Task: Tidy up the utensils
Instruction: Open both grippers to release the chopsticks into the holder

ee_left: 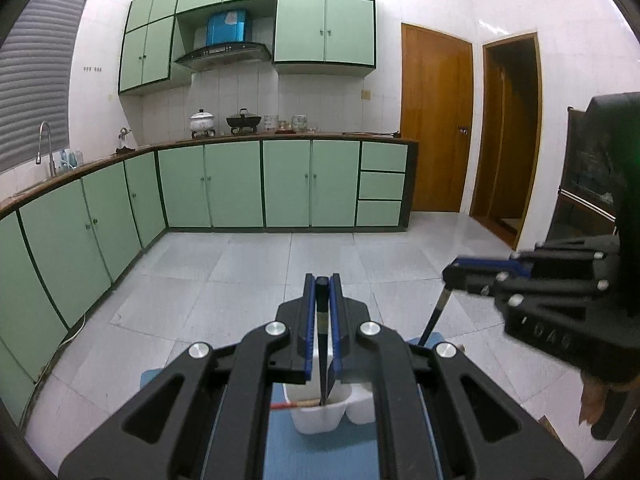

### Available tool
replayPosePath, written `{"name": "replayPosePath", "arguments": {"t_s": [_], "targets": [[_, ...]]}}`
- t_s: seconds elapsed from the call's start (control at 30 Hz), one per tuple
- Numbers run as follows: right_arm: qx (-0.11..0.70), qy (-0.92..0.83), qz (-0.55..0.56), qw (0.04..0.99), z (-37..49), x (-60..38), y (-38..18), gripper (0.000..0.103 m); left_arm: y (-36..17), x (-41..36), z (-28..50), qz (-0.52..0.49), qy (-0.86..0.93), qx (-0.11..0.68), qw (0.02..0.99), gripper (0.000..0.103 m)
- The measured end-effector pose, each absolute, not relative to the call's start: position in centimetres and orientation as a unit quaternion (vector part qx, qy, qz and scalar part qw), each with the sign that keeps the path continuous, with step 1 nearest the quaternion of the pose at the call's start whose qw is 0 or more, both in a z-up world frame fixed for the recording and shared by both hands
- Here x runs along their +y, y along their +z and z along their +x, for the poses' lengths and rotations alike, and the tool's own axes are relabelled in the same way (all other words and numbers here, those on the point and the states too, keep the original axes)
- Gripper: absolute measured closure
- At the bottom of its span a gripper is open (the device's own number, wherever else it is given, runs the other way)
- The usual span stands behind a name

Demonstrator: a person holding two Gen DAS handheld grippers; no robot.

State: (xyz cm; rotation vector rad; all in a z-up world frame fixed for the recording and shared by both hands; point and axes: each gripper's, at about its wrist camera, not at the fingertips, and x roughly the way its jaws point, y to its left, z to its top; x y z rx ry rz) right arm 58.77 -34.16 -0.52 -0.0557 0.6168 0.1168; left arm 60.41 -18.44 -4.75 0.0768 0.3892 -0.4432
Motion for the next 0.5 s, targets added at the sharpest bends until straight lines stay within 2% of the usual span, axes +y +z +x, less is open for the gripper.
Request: {"name": "replayPosePath", "arguments": {"t_s": [0.13, 0.27, 0.37, 0.5], "targets": [[0.277, 0.061, -0.009, 0.959, 55.9, -34.8, 2.2, 0.091, -2.8, -16.5, 57.9, 0.039, -0.224, 0.181, 0.957, 0.093], [0.245, 0.076, 0.006, 0.967, 49.5, -34.8, 4.0, 0.088, -0.9, -13.6, 52.8, 0.041, -0.232, 0.167, 0.958, 0.075], [0.235, 0.088, 0.009, 0.968, 44.3, -34.4, 2.8, 0.086, -1.3, -11.1, 48.3, 0.041, -0.233, 0.173, 0.956, 0.069], [0.247, 0.093, 0.018, 0.964, 35.3, -33.7, -3.4, 0.085, -4.9, -8.1, 41.7, 0.036, -0.234, 0.192, 0.952, 0.066]]}}
